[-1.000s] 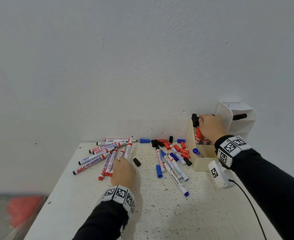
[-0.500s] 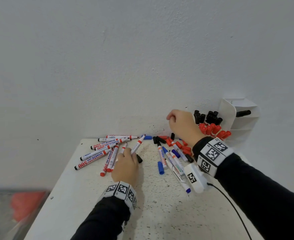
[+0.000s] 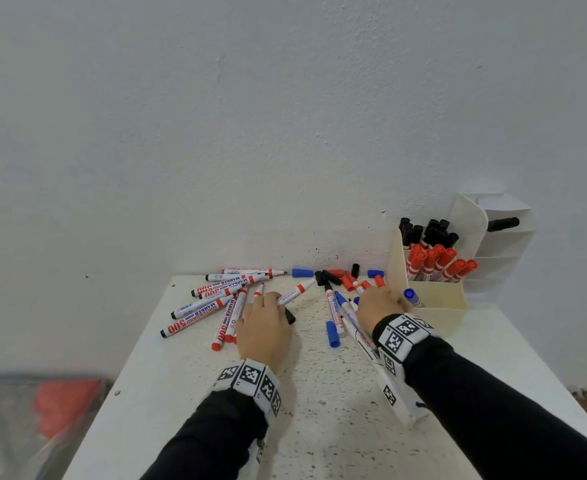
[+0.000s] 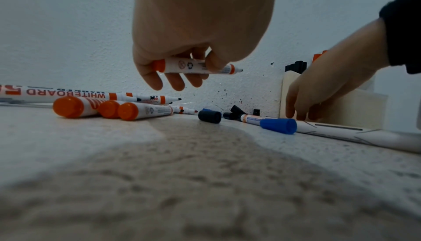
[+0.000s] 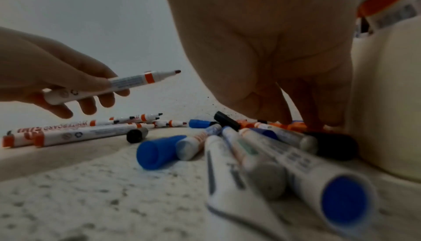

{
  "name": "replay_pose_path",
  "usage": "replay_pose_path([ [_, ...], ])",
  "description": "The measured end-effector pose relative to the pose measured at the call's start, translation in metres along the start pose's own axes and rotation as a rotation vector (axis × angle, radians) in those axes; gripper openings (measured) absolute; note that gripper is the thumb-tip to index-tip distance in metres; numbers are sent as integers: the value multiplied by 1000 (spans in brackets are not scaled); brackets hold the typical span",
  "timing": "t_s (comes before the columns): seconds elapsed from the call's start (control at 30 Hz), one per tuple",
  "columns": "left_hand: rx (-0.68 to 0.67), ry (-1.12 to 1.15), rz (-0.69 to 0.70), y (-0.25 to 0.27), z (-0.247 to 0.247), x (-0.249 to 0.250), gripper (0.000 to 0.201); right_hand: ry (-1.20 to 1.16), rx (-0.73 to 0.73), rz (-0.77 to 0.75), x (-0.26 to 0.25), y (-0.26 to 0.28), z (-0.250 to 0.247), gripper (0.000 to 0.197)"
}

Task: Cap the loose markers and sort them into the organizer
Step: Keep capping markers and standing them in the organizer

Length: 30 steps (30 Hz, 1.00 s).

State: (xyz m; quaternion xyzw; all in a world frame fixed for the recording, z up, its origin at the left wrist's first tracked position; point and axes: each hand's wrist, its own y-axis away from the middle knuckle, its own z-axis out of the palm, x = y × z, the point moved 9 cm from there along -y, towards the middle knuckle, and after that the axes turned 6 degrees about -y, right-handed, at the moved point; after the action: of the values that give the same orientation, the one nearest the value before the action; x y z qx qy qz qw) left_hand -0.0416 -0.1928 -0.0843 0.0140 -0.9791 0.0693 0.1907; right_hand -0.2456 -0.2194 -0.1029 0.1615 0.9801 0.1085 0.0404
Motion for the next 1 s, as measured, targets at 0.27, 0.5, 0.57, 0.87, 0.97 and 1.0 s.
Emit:
replay_pose_path([
  [0.27, -49, 38, 40, 0, 14, 5, 33, -32, 49, -23, 9, -3, -11, 29],
  [0.5, -70, 41, 16, -2, 18, 3, 34, -41, 62, -102, 7, -9, -10, 22],
  [0.57, -70, 30, 23, -2, 17, 4, 34, -28, 69, -116, 6, -10, -11, 24],
  [0.87, -80, 9, 22, 0, 17, 3, 33, -265, 256, -234, -7, -5, -24, 32],
  [0.97, -89, 0, 19, 0, 17, 3, 32, -687, 314, -360, -17, 2, -40, 22],
  [1.0, -91, 2, 21, 0, 17, 3, 32, -802, 302, -371, -19, 4, -43, 20],
])
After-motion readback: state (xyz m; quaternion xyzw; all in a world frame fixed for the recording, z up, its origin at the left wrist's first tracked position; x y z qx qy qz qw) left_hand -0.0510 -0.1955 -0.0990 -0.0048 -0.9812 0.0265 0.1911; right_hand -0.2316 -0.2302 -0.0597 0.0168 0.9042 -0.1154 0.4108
